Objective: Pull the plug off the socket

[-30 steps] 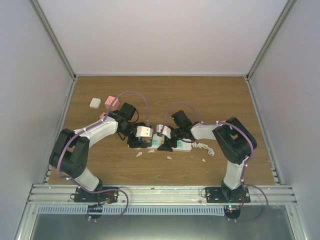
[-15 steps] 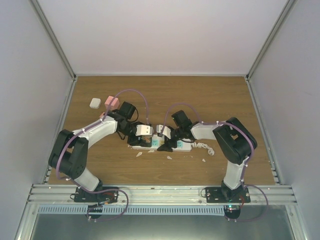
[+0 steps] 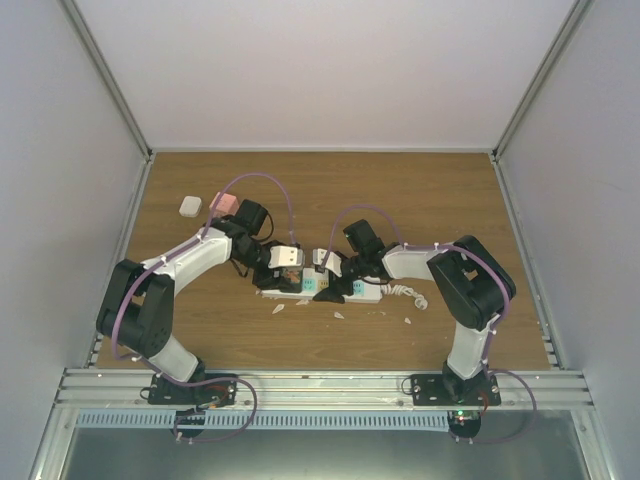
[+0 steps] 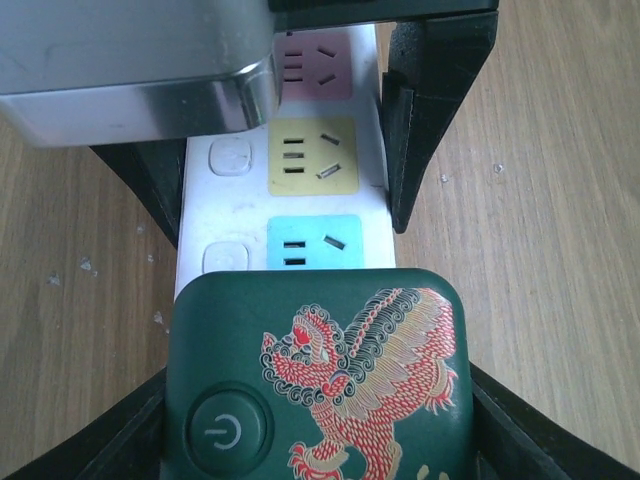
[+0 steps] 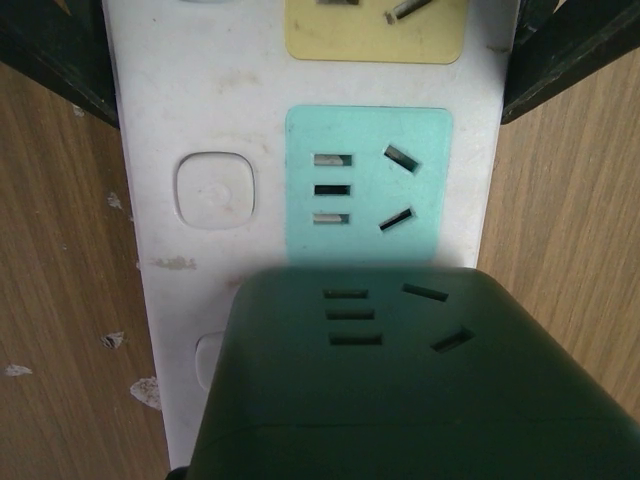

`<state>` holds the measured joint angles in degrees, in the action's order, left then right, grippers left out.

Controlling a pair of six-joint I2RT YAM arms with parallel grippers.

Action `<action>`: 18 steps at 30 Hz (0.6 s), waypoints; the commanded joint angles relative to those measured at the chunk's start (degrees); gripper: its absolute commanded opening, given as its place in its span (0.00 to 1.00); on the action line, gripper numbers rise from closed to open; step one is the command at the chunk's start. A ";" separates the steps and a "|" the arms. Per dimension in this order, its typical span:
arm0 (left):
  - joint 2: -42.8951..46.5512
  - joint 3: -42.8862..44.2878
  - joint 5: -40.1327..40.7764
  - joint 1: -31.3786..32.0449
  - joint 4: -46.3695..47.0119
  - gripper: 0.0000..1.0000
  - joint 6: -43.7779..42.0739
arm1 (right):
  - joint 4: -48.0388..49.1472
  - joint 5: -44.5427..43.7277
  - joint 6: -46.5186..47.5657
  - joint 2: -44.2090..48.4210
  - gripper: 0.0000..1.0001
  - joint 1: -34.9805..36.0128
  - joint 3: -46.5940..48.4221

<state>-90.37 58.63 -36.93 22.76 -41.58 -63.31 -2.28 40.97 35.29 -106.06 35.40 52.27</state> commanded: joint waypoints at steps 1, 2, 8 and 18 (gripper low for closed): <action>4.30 -1.27 -5.04 1.06 5.60 0.33 -2.98 | -0.25 -1.78 1.04 -0.82 0.33 0.72 -0.01; 4.65 -1.85 -4.56 1.40 6.03 0.33 -3.41 | -0.32 -1.73 0.95 -1.00 0.32 0.72 0.16; 5.52 -4.79 -0.99 3.06 8.43 0.32 -4.43 | -0.54 -1.91 0.02 -1.85 0.31 0.67 0.65; 5.95 -3.54 -4.03 1.99 8.10 0.31 -2.62 | -0.62 -3.20 -1.10 -2.92 0.30 0.71 1.52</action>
<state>-85.76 51.55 -32.82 25.02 -33.52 -65.04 -2.90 39.66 35.11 -106.94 35.79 52.71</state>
